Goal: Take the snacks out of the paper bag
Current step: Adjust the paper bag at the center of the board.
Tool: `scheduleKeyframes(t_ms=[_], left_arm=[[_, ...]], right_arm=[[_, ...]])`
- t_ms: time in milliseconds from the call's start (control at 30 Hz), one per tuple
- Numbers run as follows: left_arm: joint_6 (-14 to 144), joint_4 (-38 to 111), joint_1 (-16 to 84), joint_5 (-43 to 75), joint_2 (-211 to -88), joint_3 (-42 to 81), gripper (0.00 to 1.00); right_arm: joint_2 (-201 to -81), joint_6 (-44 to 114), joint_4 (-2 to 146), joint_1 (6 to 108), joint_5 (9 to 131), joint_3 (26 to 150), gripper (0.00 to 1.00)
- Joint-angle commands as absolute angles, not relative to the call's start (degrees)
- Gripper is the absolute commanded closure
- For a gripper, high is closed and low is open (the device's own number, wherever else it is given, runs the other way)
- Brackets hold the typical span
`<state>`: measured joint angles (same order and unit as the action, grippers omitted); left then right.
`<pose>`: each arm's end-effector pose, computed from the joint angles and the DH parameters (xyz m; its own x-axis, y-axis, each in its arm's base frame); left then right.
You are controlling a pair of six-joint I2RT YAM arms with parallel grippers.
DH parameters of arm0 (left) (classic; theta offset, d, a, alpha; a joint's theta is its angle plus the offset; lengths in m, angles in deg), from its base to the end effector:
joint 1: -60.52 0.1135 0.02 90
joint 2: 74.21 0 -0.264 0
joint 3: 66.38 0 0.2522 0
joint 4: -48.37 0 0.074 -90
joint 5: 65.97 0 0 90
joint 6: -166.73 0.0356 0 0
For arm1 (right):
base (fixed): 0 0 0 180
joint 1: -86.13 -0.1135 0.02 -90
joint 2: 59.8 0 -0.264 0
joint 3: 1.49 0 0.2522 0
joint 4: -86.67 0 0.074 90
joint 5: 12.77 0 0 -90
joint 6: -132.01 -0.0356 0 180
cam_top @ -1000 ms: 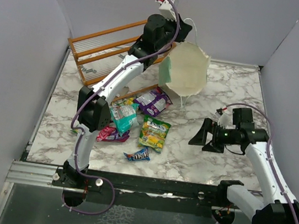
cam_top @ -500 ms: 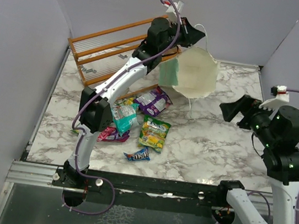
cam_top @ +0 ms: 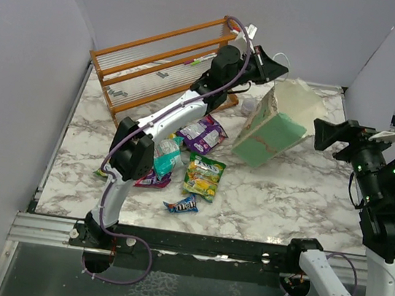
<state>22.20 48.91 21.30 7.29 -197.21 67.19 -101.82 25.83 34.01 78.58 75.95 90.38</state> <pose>0.3946 -0.3353 0.4020 -0.5848 -0.5294 -0.6146 0.6000 0.2276 -0.7670 0.0950 0.0134 0.4776 -0.0894 0.2692 -0.9589 -0.1339 0.9508 0.2794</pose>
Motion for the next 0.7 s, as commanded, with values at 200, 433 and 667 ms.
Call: scheduleKeyframes(t_ms=[200,433,667], left_arm=[[16.79,59.48,25.31,6.17,-190.55,50.68,1.0],[24.19,60.9,25.72,3.99,-181.0,39.13,0.54],[36.89,50.63,25.81,5.87,-169.5,34.94,0.1]], right_arm=[[-101.33,27.77,36.49,78.44,75.85,88.57,0.01],[-102.46,30.09,37.13,76.53,76.14,90.21,0.01],[-104.16,35.05,38.82,69.95,80.12,92.54,0.01]])
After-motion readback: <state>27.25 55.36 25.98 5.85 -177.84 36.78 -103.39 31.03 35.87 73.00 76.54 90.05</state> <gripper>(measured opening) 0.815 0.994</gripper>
